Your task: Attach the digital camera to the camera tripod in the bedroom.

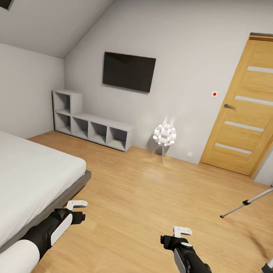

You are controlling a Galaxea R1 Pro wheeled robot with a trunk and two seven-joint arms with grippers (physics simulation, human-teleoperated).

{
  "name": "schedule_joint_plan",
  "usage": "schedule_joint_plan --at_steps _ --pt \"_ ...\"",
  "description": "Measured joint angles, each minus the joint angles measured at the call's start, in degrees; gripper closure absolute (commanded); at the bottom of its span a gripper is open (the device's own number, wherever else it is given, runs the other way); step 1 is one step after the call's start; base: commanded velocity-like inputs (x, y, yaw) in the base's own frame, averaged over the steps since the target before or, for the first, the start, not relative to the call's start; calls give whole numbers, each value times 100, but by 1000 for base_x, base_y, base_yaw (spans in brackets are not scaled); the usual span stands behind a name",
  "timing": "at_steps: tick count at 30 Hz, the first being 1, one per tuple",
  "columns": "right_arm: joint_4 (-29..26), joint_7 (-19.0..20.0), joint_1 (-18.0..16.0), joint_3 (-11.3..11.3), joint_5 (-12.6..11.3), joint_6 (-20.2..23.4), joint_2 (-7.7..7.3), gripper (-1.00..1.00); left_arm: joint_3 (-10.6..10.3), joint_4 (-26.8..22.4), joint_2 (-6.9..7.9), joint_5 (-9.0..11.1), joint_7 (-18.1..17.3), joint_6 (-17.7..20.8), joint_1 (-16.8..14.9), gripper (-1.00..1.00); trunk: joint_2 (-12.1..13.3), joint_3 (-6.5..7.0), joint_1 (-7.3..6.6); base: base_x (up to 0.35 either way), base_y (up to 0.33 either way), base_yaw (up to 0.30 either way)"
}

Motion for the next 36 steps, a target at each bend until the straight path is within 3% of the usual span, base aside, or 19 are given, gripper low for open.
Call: schedule_joint_plan --at_steps 36 --pt "106 1 0 0 2 -6 8 -100 1 18 -9 8 4 0 0 -100 -1444 -646 791 0 0 0"
